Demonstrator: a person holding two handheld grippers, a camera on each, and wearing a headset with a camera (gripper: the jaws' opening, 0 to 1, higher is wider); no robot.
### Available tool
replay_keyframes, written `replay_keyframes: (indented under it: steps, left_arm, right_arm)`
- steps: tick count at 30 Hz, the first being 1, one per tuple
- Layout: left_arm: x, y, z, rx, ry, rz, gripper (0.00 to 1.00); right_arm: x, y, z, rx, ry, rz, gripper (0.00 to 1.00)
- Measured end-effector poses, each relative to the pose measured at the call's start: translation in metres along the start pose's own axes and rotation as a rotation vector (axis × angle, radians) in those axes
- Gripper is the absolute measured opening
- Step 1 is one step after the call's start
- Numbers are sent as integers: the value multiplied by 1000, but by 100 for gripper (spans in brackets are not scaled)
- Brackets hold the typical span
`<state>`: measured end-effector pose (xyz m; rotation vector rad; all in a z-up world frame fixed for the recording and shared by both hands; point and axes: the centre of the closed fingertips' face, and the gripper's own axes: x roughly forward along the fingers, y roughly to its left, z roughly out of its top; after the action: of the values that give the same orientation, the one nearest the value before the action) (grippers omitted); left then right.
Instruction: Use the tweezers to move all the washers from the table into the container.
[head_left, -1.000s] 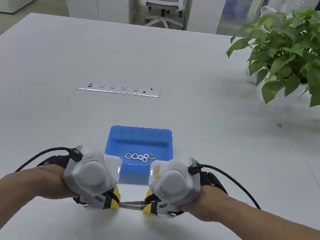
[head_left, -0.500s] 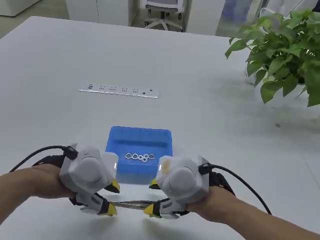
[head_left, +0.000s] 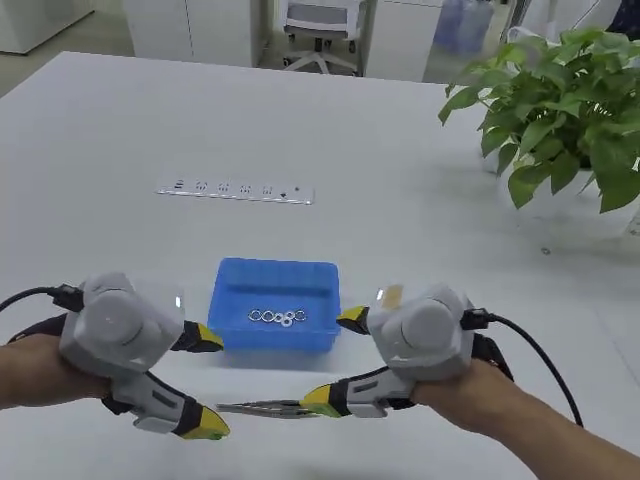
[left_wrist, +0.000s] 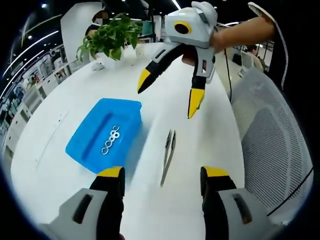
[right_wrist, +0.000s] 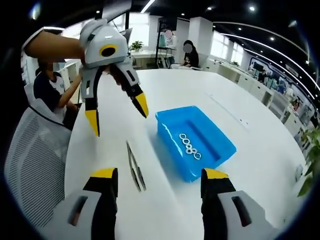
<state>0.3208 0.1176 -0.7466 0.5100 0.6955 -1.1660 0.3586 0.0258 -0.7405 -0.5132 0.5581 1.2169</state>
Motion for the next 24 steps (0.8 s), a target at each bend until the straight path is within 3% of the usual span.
replay_keyframes:
  steps: [8, 19, 24]
  left_arm:
    - [-19, 7, 10, -44, -68, 60, 82]
    - [-40, 15, 24, -59, -160, 138, 99]
    - [-49, 17, 27, -88, -200, 149, 99]
  right_arm:
    - [-25, -11, -12, 47, -28, -54, 78]
    - [-55, -26, -21, 89, -90, -128, 89]
    - [-62, -29, -24, 98, -104, -160, 95]
